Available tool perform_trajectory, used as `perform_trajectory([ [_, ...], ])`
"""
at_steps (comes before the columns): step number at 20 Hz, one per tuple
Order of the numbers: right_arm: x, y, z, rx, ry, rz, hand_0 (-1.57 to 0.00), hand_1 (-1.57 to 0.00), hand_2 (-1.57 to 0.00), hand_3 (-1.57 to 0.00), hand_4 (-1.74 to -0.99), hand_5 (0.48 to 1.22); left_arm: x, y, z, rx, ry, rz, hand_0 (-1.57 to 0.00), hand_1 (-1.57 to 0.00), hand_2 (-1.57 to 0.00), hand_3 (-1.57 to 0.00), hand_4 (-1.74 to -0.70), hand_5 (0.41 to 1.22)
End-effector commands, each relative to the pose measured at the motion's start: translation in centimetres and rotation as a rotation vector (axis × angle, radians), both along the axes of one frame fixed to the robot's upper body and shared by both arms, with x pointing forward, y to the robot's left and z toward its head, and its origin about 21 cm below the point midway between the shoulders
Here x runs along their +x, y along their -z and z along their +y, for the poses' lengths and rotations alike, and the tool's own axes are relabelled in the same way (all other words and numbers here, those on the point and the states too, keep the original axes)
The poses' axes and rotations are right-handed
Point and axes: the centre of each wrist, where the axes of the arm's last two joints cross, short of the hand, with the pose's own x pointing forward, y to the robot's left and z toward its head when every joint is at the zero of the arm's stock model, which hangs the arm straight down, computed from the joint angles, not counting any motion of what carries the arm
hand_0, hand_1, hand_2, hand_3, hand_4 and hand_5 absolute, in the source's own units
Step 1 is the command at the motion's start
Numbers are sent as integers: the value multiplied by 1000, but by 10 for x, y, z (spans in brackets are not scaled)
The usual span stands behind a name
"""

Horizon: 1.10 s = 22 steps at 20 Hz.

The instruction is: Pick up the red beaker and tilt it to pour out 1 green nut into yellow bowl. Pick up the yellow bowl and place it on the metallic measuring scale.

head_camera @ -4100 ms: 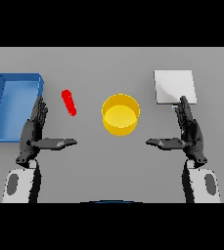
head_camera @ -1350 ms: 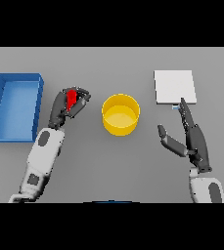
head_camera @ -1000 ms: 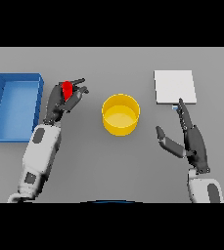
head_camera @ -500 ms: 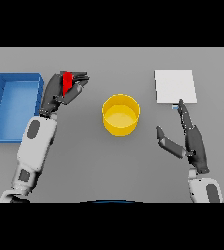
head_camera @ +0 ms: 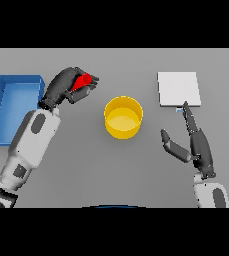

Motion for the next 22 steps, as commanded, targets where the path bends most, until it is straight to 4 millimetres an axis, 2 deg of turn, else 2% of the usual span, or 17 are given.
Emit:
perform_trajectory([
  [1, 0, -2, 2, 5, -12, -4, 1, 1, 1, 1, -1178, 663, 1, -4, -6, 67, 16, -7, -1569, -1569, -1569, -1569, -1739, 1129],
  [8, 0, -3, 8, 40, -17, 6, 1, 1, 1, 1, -1182, 674, 6, -25, -44, 558, 150, -111, -1571, -1571, -1571, -1570, -1741, 1191],
  [9, -1, -2, 6, 37, -12, 12, 1, 1, 1, 1, -1187, 676, 6, -23, -51, 621, 165, -105, -1571, -1571, -1571, -1571, -1741, 1197],
  [10, -2, -3, 6, 38, -7, 7, 1, 1, 1, 1, -1191, 675, 7, -25, -56, 695, 185, -105, -1571, -1571, -1571, -1571, -1689, 1202],
  [13, -2, -3, 4, 61, -3, 28, 1, 1, 1, 1, -1195, 671, 11, -37, -65, 862, 266, -146, -1571, -1571, -1571, -1383, -1710, 1211],
  [17, -3, 3, 6, 104, -3, 39, 1, 1, 1, 1, -1206, 639, 15, -40, -81, 1065, 361, -183, -1571, -1571, -1571, -1295, -1719, 1217],
  [19, -6, 2, 6, 98, 3, 29, 1, 1, 1, 1, -1220, 624, 15, -43, -95, 1137, 410, -210, -1571, -1571, -1571, -1394, -1723, 1218],
  [22, -3, 7, 8, 74, 18, 31, 1, 1, 1, 1, -1214, 600, 18, -47, -100, 1236, 487, -258, -1571, -1571, -1571, -1480, -1729, 1220],
])
